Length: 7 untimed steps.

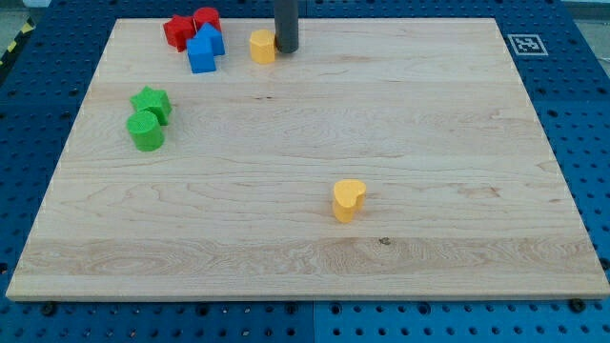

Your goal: Move yellow heart at the top center of the board

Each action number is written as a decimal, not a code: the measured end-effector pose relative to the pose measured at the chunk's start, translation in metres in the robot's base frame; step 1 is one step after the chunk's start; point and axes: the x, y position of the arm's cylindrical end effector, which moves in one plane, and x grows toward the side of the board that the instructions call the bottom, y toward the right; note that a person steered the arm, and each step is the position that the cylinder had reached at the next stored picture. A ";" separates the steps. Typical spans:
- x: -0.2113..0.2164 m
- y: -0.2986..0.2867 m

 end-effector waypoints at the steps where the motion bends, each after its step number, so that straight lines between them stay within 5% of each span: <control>1: 0.000 -0.016; 4: 0.007 -0.034; 5: 0.049 0.014; 7: 0.188 0.017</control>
